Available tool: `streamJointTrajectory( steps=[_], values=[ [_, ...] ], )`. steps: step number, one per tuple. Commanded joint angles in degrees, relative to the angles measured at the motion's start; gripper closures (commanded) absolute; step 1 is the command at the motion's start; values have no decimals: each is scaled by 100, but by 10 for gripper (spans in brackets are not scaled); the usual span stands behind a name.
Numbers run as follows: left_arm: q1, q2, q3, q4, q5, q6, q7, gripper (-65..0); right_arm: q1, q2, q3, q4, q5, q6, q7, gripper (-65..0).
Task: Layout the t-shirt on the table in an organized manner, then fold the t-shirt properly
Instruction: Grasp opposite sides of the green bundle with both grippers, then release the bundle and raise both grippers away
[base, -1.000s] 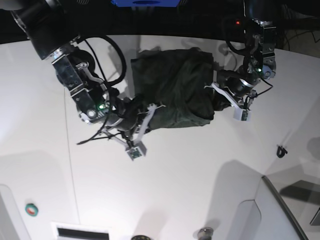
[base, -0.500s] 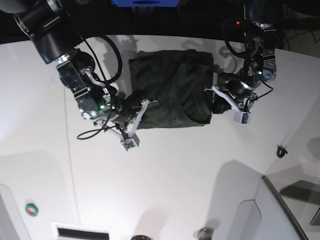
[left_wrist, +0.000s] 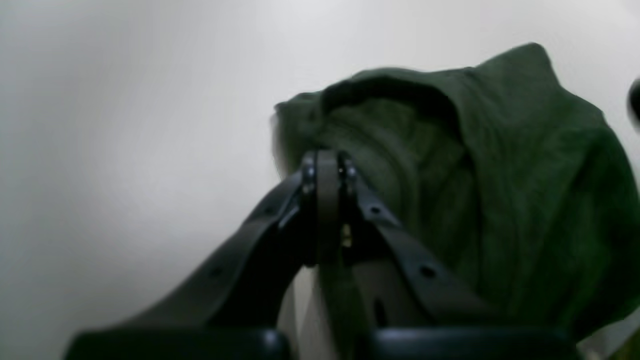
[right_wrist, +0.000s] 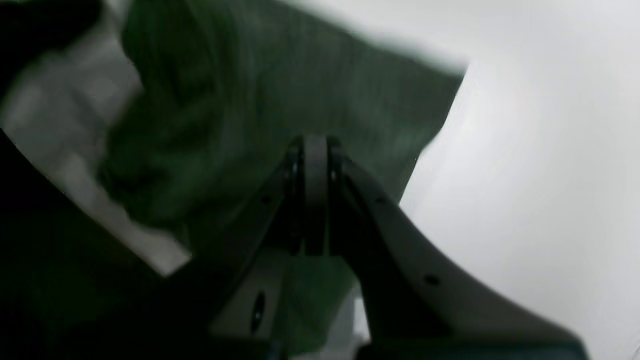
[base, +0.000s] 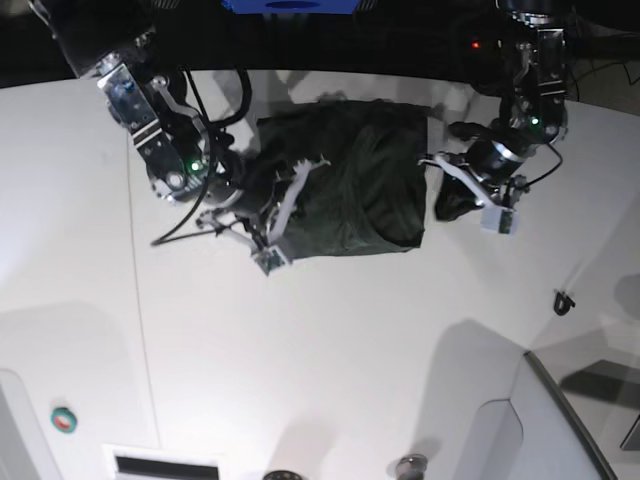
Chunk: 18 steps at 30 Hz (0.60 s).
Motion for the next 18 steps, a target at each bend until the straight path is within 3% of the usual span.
streamJointTrajectory(
  steps=[1,5,13,18],
  values=[
    [9,-67,-178,102,-52,-4,-113,0,82,-41,-6,-160,10,17,187,-8],
    [114,-84,-591,85,-16,-4,-113,0,82,-41,-14,-766,10,26,627,-8],
    [352,-93,-1400,85,-43,-12,-121,0,-226,21,-14,192,19,9,451,-8],
    [440,-93,-1567,85,-52,-12,-130,0,-243,21,-23,-213,10,35,354,-8]
  ],
)
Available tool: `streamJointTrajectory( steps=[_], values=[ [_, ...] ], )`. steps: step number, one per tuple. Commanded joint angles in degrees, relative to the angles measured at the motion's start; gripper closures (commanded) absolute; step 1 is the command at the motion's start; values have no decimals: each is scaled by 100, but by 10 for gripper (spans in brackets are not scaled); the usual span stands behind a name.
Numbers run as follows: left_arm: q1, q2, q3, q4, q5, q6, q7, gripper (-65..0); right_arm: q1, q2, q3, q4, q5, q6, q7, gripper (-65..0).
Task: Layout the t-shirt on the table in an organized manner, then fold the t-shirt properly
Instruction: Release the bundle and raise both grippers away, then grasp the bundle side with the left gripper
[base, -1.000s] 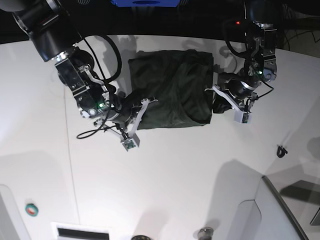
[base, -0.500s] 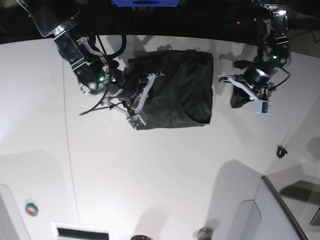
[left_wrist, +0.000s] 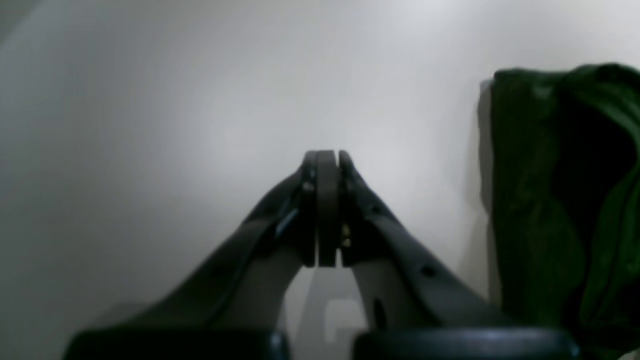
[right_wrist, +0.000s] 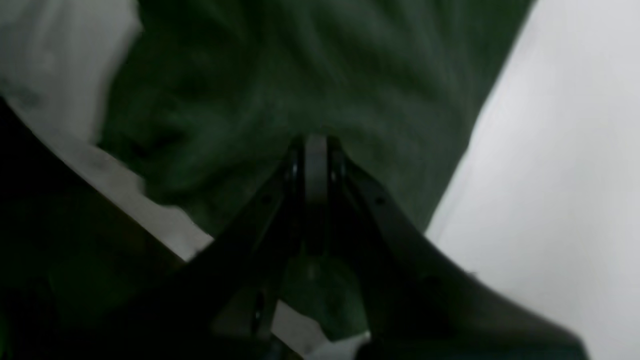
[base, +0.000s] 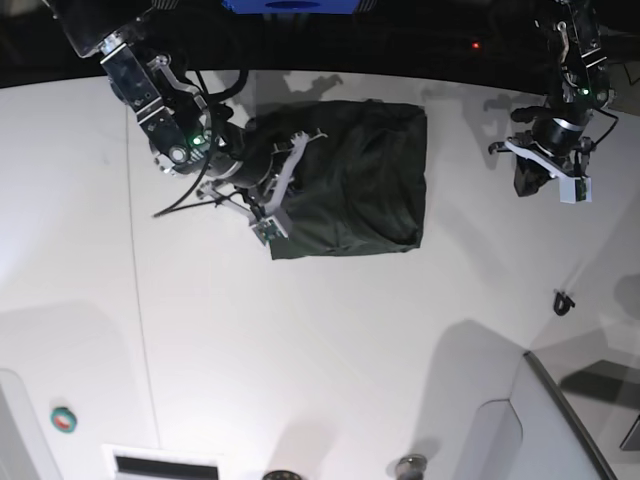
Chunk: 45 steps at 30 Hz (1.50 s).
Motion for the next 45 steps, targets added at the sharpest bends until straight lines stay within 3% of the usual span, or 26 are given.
streamJointTrajectory(
  steps=[1,10,17,19,22,25,30,35,36,37,42,44,45],
  values=[
    [9,-73,-32,93,-67,-43,-128,0,107,-23,7,-27,30,28,83,-8],
    [229,-38,3,155,-76,-43,-146,0,-157,206,280,1318,47,37,92,-8],
    [291,-38,29,146,-76,-52,-146,0,-315,258,588,1265,38,37,364,-8],
    [264,-65,29,137,-67,-272,-154,0,-438,294,781,1282,47,37,698,-8],
    [247,-65,-6,164,-32,-1089,-154,0,-649,443,1027,1291,47,37,1279,-8],
    [247,-73,-32,252,-23,-1595,-181,0,-878,698,1106,1291,47,46,1912,-8],
    [317,-82,-23,216,12,-1595,-1130,0,-1265,1023,1124,1291,47,46,2826,-8],
    [343,-161,3,181,109,-1595,-1236,0,-1441,1102,1133,1247,47,46,2879,-8],
    [414,-170,12,208,21,-1595,-1192,-28,-1476,1102,1133,1186,47,46,2888,-8],
    [458,-170,12,304,-111,-1595,-1069,-102,-1476,1102,1133,1124,47,46,2896,-8],
    [458,-170,29,867,-1131,-1595,-102,-527,-1467,1102,1133,729,47,46,2896,-8],
    [387,-170,29,876,-1350,-1595,65,-635,-1467,1102,1133,685,47,46,2896,-8],
    [273,-135,56,849,-1386,-1595,127,-650,-1476,1102,1133,649,47,46,2896,-8]
  ],
)
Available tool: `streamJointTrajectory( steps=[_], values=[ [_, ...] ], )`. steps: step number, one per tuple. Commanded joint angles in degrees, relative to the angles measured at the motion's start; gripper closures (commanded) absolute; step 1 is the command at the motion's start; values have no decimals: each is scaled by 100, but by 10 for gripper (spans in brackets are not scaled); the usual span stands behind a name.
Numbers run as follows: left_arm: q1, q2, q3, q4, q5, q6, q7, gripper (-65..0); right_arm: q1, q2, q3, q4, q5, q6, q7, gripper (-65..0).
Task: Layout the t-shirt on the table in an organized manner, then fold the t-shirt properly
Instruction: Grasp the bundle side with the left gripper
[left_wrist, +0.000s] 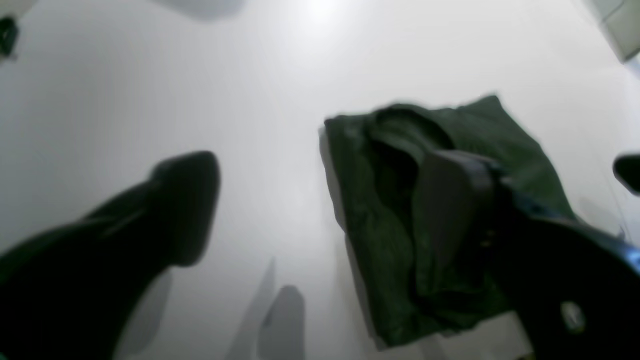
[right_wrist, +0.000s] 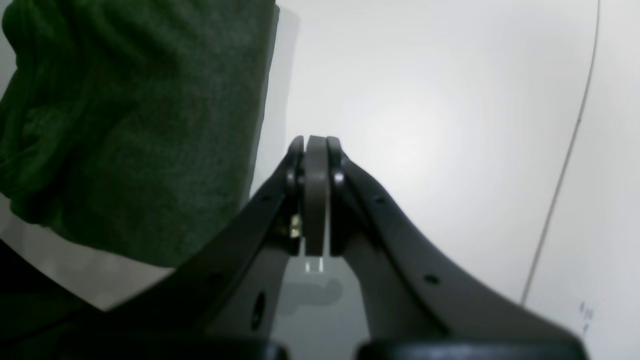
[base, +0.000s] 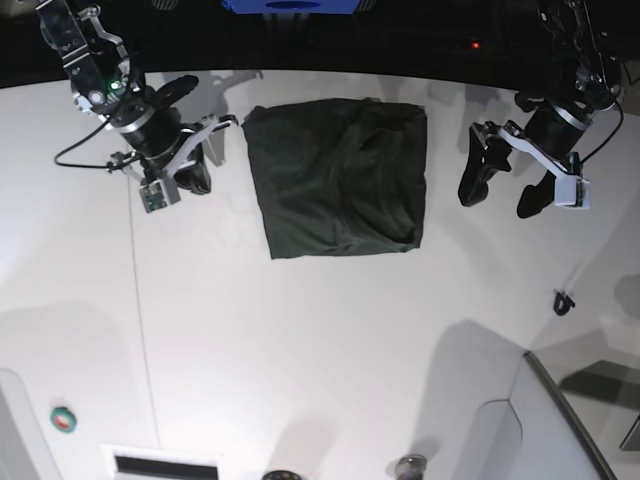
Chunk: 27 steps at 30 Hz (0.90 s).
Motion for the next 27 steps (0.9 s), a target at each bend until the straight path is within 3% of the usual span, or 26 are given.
streamJointTrajectory(
  steps=[1,10,20,23,27],
  values=[
    [-117,-23,87,-28,-138,-54,-78,-650,19,18,22,62,25,31,147,-8],
    [-776,-32,1573,-1417,-155,-54,-52,-650,-60,18,14,70,25,31,147,-8],
    [-1224,73,1713,-2683,-129,-54,-70,-650,-192,18,22,70,25,31,147,-8],
    [-1242,188,1713,-2771,-129,-54,-70,-586,-209,18,22,70,25,31,147,-8],
    [-1224,196,2003,-2779,-129,-54,-70,-406,-209,18,22,70,25,31,147,-8]
  ],
)
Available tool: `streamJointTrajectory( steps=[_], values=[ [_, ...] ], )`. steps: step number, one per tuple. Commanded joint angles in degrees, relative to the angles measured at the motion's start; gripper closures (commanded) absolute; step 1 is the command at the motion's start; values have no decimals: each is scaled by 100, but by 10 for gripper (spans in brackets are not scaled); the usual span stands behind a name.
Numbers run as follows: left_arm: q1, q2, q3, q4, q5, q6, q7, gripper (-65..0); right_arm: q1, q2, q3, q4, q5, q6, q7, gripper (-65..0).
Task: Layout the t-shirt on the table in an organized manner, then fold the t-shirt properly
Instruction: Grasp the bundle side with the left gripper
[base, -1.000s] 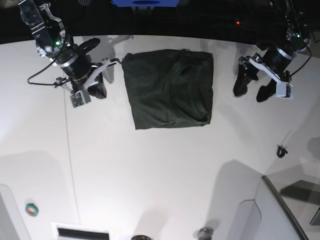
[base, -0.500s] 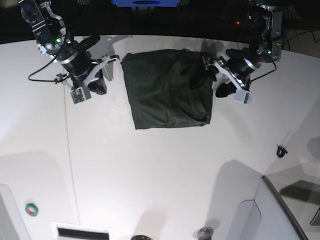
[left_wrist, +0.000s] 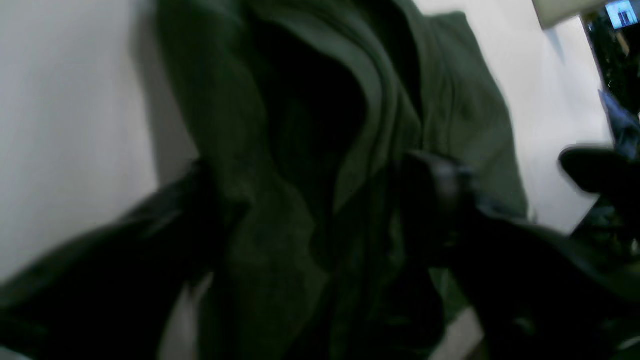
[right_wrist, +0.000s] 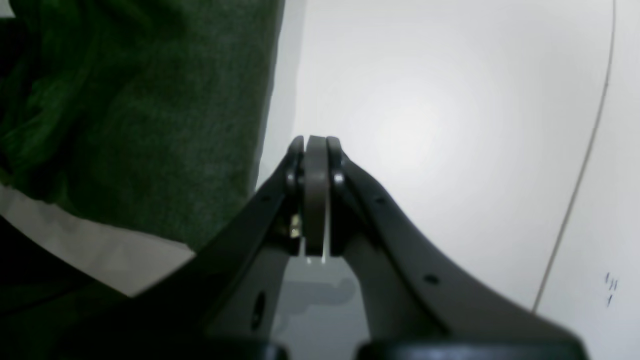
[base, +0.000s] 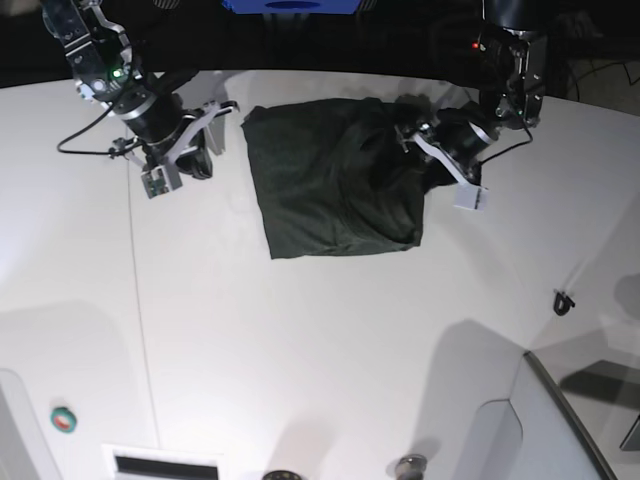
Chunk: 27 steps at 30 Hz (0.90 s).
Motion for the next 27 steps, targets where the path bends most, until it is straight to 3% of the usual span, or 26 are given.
streamJointTrajectory(
  steps=[1,8,15,19,27],
  values=[
    [22,-40,80,3,94,38,140,-360,9,31,22,92,25,31,125,-8],
    [-93,-110,177,3,94,38,175,0,0,31,22,92,25,31,125,-8],
    [-506,-743,212,56,217,38,888,0,-158,5,471,110,25,31,134,-8],
    [-849,-1121,863,117,1123,38,984,0,-211,14,743,101,34,31,134,-8],
    [-1754,-1534,3632,161,3839,38,958,0,-255,5,989,101,43,31,125,-8]
  ],
)
